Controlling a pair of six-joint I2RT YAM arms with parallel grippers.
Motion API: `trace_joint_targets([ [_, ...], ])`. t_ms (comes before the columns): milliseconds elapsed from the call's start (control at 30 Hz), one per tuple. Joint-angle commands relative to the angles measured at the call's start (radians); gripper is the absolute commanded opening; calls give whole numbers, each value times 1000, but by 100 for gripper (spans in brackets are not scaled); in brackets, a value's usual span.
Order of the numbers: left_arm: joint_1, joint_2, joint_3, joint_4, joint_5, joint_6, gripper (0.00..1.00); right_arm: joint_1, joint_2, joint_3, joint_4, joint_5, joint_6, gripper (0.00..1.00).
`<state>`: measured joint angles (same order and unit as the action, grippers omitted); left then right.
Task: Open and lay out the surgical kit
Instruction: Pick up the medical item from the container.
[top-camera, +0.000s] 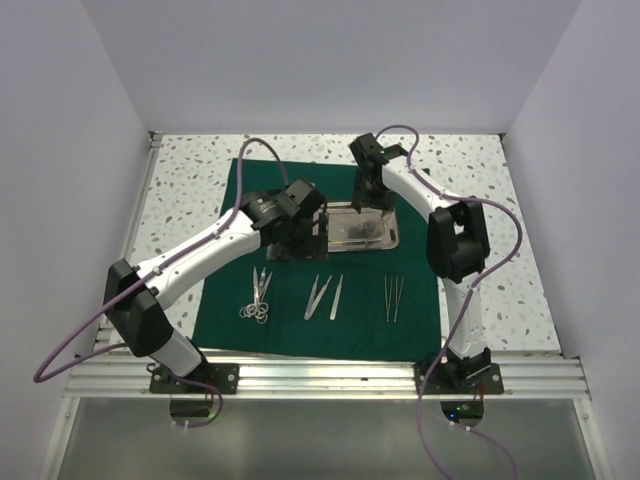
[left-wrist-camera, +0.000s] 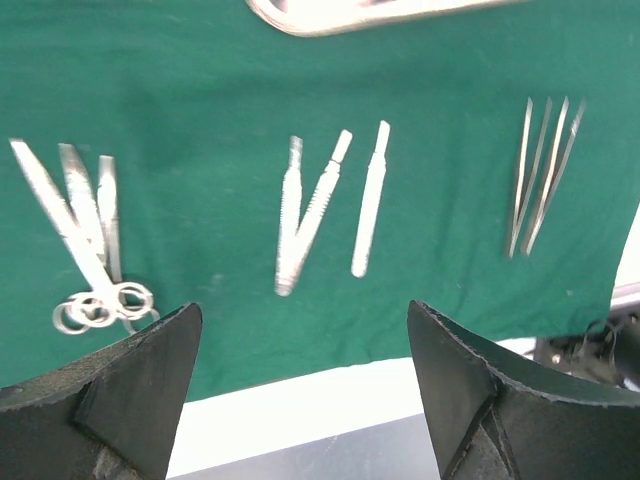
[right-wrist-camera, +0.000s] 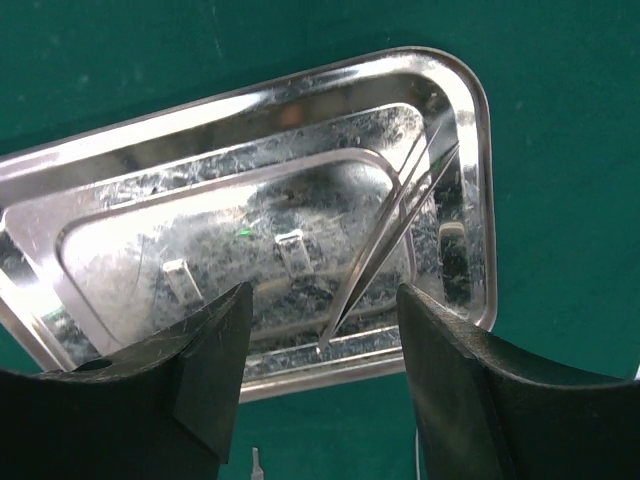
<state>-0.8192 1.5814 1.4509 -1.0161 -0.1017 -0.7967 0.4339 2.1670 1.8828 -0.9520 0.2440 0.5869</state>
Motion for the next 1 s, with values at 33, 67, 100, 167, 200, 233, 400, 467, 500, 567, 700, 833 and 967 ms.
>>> trace_joint_targets([
  [33,60,-73,-6,-45,-23,31,87,-11,30,84,-31,67,57,63],
  [67,66,-83,-15,-48,-23,39,86,-15,42,85,-33,69,62,63],
  [100,80,-87,-18,-49,-21,42,86,-18,45,84,-33,72,73,63],
  [167,89,-95,-26,-52,-21,54,86,-27,53,78,-36,75,82,63],
  [200,94,-98,-24,-53,-24,57,86,-27,62,69,-28,74,88,63],
  [233,95,-97,-23,-59,-26,65,86,-30,65,64,-28,71,93,63],
  [400,103,-92,-21,-75,-41,85,85,-44,79,13,2,58,122,61],
  [467,104,-87,-15,-81,-46,93,85,-52,80,-8,18,48,131,60],
  [500,107,-86,-14,-85,-47,96,85,-55,85,-20,27,49,137,58],
  [567,107,-81,-7,-91,-47,100,85,-63,91,-31,35,46,145,57],
  [700,109,-75,0,-107,-52,100,85,-75,100,-74,70,40,157,51],
  [833,109,-70,11,-122,-59,93,84,-78,108,-122,108,32,166,32],
  [967,109,-64,28,-139,-66,83,84,-78,129,-139,127,15,172,0],
])
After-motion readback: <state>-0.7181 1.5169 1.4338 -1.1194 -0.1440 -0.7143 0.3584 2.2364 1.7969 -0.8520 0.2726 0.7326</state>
